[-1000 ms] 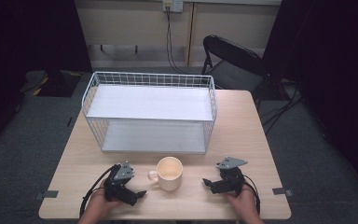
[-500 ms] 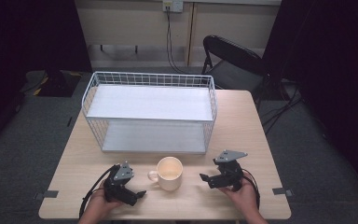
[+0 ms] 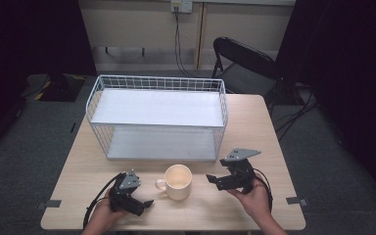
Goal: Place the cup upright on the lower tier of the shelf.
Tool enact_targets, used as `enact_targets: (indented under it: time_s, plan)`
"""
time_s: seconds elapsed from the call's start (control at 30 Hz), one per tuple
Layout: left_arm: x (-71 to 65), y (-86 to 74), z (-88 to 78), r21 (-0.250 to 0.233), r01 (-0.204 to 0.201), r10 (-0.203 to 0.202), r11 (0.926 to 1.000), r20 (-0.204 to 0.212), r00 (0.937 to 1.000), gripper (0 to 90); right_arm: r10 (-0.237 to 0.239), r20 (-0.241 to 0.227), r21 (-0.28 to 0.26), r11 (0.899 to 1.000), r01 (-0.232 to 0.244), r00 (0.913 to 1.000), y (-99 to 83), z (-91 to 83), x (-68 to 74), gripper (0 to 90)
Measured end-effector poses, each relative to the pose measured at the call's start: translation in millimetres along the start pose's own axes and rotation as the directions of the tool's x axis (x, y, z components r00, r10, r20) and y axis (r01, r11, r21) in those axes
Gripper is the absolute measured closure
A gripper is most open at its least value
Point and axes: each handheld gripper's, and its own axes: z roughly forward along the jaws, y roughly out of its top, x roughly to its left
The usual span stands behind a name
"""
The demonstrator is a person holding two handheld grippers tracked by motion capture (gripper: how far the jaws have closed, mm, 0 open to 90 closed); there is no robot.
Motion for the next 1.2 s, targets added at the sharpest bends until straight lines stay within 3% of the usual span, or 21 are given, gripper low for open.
enact_targets:
  time_s: [0.3, 0.73, 1.2]
  plan:
    - [0.0, 0.0, 0.1, -0.001, 0.0, 0.0, 1.0, 0.0, 1.0, 0.1, -0.021, -0.006, -0.011, 1.0, 0.021, 0.9998, 17.4, 1.5, 11.1, 20.9]
    - [0.0, 0.0, 0.0, 0.0, 0.0, 0.0, 1.0, -0.001, 1.0, 0.1, -0.048, -0.036, -0.007, 0.999, 0.048, 0.9982, 39.8, 21.9, 33.2, 31.6]
    - [0.0, 0.0, 0.0, -0.001, 0.0, 0.0, 1.0, -0.001, 1.0, 0.0, -0.028, -0.036, 0.01, 1.0, 0.029, 0.9989, 40.4, 50.8, 38.8, 44.6]
